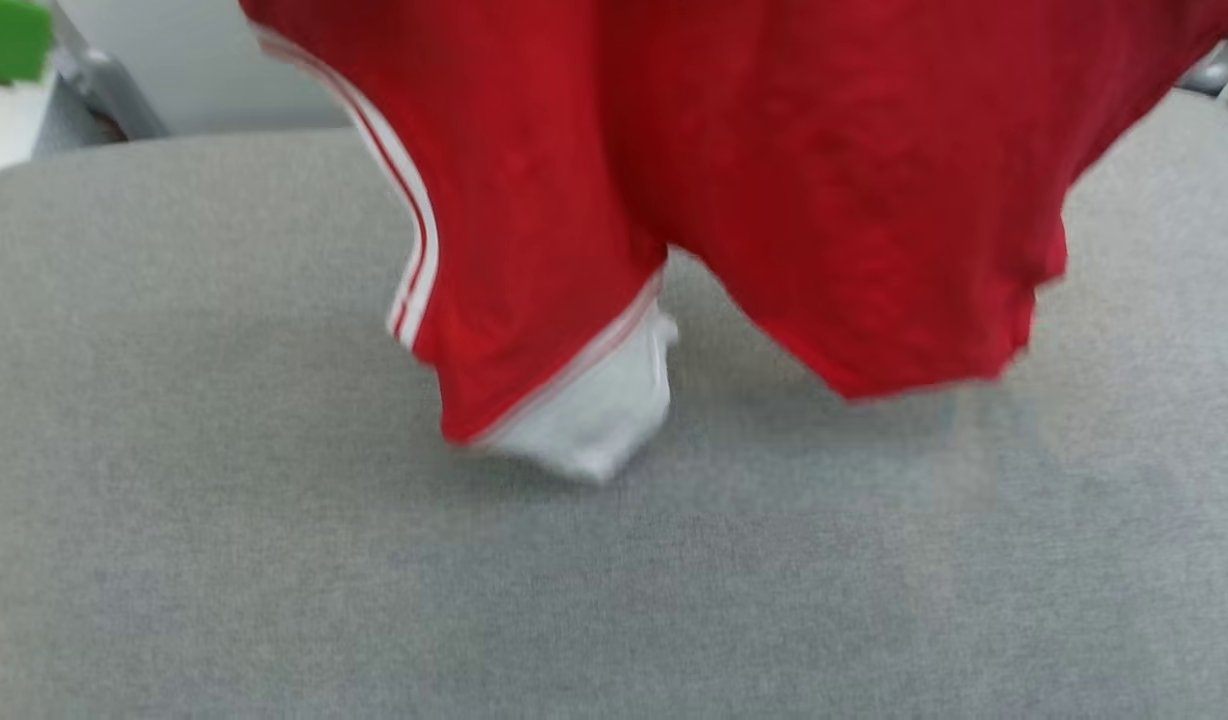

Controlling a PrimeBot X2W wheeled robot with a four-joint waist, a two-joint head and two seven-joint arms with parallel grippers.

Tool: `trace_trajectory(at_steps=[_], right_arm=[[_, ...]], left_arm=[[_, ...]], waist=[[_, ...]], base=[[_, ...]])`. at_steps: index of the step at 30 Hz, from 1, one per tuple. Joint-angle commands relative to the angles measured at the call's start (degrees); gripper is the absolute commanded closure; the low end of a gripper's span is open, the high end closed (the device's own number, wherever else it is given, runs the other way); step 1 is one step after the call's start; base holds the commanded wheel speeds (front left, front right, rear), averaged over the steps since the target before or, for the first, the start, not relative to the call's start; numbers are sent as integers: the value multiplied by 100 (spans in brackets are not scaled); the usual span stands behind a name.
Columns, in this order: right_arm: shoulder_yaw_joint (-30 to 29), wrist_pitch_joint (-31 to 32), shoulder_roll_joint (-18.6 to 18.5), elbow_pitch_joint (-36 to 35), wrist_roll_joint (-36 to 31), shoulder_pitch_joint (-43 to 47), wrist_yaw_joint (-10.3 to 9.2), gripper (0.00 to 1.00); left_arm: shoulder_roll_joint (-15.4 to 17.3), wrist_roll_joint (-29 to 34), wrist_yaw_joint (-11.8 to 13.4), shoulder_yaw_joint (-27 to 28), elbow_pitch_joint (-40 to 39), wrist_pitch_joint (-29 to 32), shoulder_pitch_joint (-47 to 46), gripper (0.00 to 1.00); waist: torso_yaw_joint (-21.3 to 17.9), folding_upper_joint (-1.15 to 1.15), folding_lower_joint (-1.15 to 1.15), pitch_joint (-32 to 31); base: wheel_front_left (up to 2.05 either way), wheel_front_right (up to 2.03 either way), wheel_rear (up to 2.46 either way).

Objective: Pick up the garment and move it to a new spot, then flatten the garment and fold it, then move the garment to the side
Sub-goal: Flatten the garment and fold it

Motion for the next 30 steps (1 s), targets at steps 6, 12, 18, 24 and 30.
trace_trajectory(at_steps=[6, 12, 18, 24, 30], right_arm=[[83, -287, 46, 593, -345, -1139, -6, 100], [309, -666, 249, 1404, -760, -2438, -6, 100], [428, -1317, 571, 2439, -1246, -3597, -6, 100], [329, -2058, 935, 3464, -1746, -4429, -6, 100], [103, -2760, 1228, 4295, -2186, -5054, -6, 100]], left_arm=[[10, 237, -464, -117, 952, -54, -1548, 100], [-71, 697, -806, -366, 2078, -261, -3025, 100], [-233, 1231, -1022, -776, 3385, -703, -4502, 100], [-389, 1612, -1093, -1093, 4632, -1307, -5650, 100], [-651, 1685, -1114, -1125, 5370, -1827, -6180, 100]], waist=[[146, 0, 0, 1577], [114, 0, 0, 2351], [56, 0, 0, 2866], [35, 0, 0, 3147], [159, 0, 0, 3352]], base=[[0, 0, 0], [0, 0, 0], [0, 0, 0], [0, 0, 0], [0, 0, 0]])
